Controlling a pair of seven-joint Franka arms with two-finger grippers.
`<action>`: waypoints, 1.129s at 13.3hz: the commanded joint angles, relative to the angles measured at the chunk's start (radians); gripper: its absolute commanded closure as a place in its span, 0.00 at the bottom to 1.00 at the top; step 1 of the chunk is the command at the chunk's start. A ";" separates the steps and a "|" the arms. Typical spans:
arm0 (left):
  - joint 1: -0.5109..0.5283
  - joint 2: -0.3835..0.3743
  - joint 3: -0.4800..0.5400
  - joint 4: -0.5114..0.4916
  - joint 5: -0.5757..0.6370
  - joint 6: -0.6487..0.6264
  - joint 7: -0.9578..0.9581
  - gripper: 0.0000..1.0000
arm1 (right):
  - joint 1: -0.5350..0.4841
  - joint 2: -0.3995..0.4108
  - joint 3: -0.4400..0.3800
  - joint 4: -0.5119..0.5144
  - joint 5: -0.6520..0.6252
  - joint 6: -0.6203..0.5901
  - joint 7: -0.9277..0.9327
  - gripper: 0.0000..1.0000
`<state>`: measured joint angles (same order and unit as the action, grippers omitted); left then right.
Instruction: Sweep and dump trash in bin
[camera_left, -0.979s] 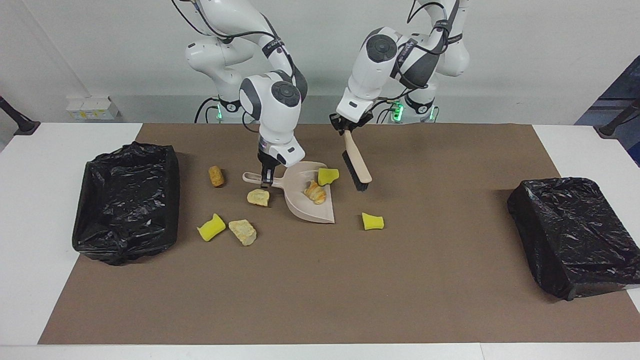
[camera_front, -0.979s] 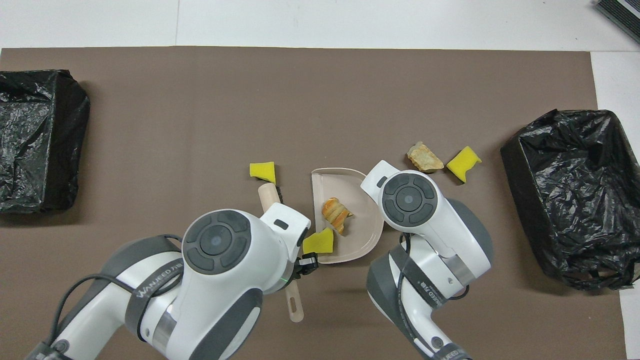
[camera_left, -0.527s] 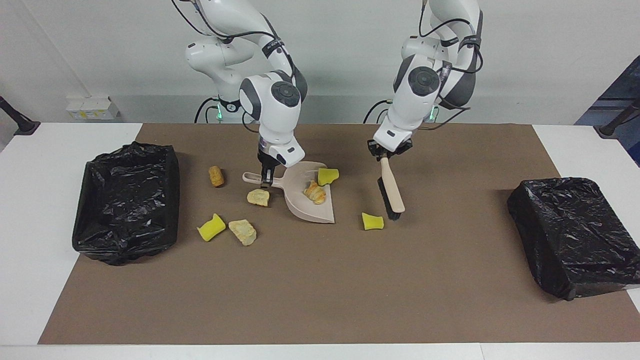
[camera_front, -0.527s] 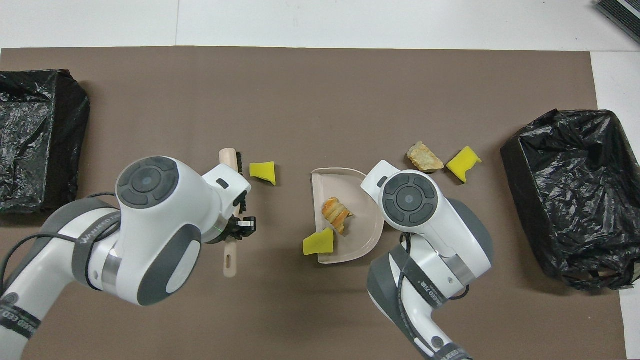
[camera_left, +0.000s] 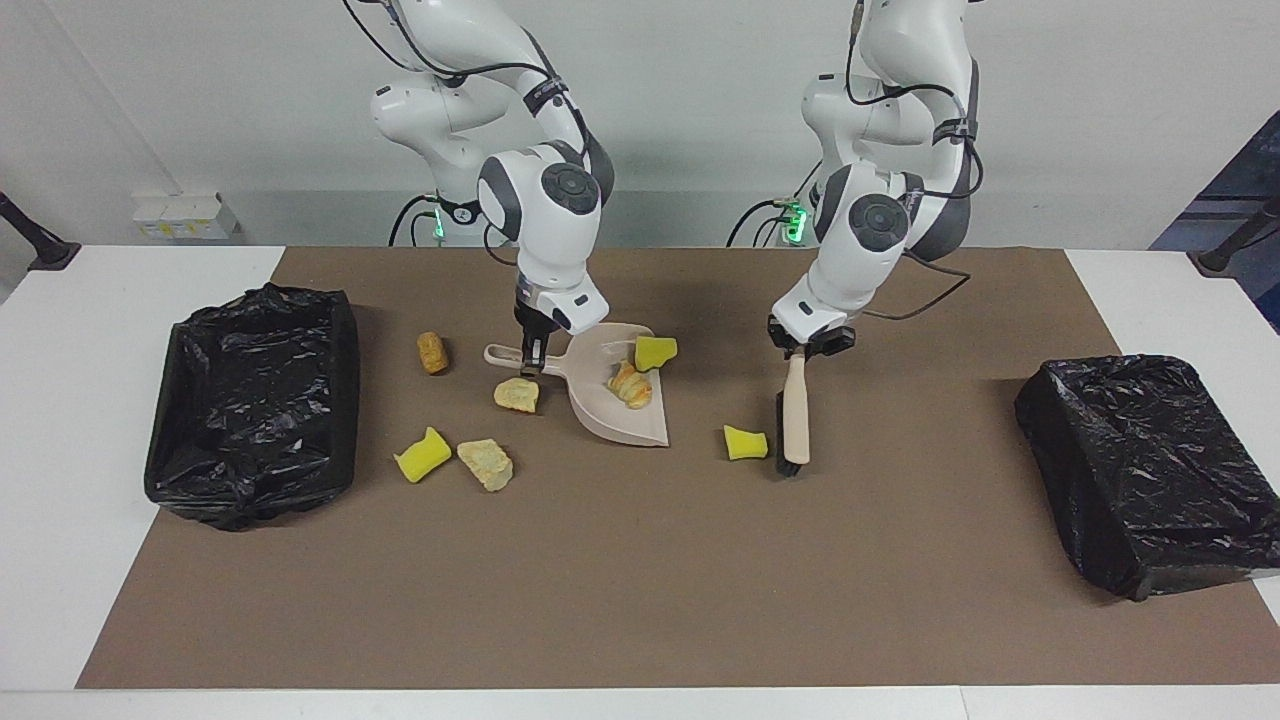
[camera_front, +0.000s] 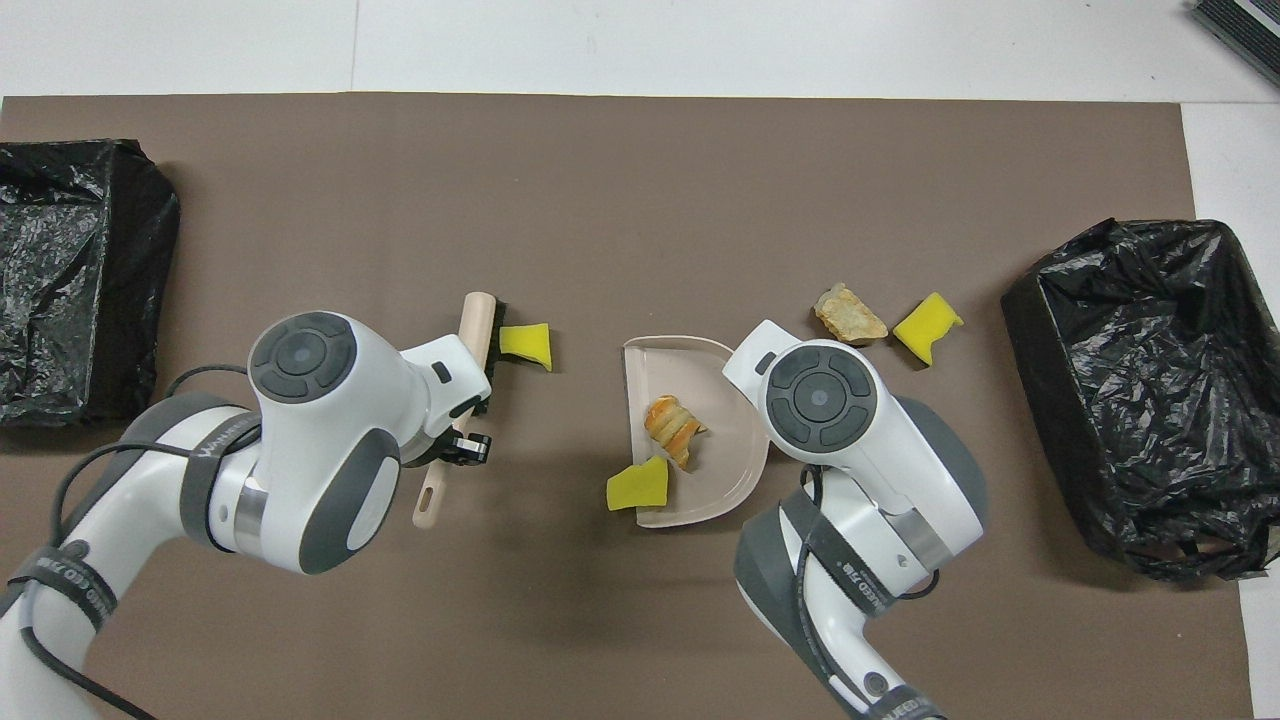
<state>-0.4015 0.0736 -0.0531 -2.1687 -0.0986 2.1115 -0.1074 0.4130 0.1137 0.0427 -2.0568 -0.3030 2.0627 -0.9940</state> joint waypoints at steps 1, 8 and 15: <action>-0.083 -0.041 0.003 -0.066 0.017 0.044 -0.041 1.00 | -0.011 -0.005 0.006 -0.011 -0.008 -0.001 0.012 1.00; -0.400 -0.087 -0.001 -0.086 -0.151 0.134 -0.392 1.00 | -0.013 -0.008 0.006 -0.019 -0.008 0.002 0.014 1.00; -0.477 -0.069 0.002 -0.020 -0.248 0.144 -0.515 1.00 | -0.057 -0.011 0.006 -0.045 0.024 0.026 -0.003 1.00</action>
<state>-0.8599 0.0137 -0.0697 -2.2000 -0.3316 2.3096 -0.5904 0.3930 0.1136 0.0423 -2.0687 -0.2971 2.0639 -0.9937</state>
